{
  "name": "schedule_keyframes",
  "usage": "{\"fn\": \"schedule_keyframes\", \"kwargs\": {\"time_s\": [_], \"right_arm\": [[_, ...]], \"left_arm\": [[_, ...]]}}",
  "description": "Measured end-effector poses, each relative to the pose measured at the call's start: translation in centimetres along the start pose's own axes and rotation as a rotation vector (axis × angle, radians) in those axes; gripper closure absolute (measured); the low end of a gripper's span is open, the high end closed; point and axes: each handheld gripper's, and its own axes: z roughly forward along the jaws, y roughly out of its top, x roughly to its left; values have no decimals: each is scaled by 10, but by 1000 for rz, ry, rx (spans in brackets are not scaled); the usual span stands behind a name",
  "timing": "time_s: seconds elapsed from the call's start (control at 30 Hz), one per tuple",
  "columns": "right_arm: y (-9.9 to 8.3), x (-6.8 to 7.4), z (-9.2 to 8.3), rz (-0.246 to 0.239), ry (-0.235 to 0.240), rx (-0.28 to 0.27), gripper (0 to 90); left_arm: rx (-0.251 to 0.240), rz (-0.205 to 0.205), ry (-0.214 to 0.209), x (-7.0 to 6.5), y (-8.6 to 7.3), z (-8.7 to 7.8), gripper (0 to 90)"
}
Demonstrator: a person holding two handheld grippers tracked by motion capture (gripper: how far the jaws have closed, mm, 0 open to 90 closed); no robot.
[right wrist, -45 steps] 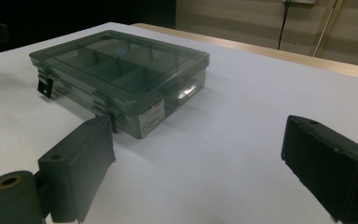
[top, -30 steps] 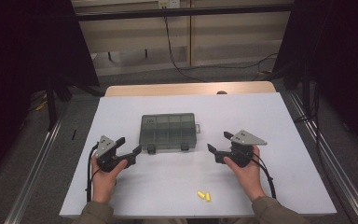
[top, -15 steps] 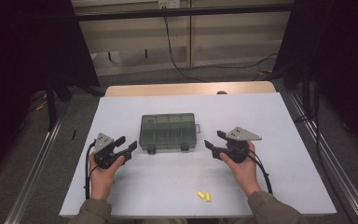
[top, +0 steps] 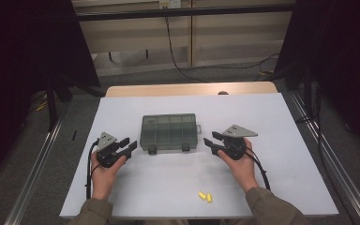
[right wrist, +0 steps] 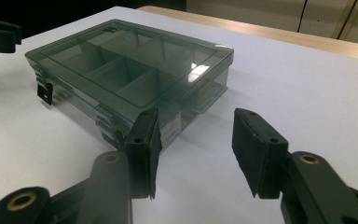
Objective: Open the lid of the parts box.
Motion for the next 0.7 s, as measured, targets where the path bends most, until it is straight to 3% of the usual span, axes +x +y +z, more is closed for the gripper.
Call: {"fn": "schedule_keyframes", "kwargs": {"time_s": [0.1,0.5,0.7], "right_arm": [[1,0,1,2,-1,10,605],[5,4,9,-13,10,74,851],[4,4,14,-4,17,107,895]], "left_arm": [[11,-15,2,1,1,1,645],[35,8,8,1,1,5,783],[55,17,6,0,1,7,825]]}}
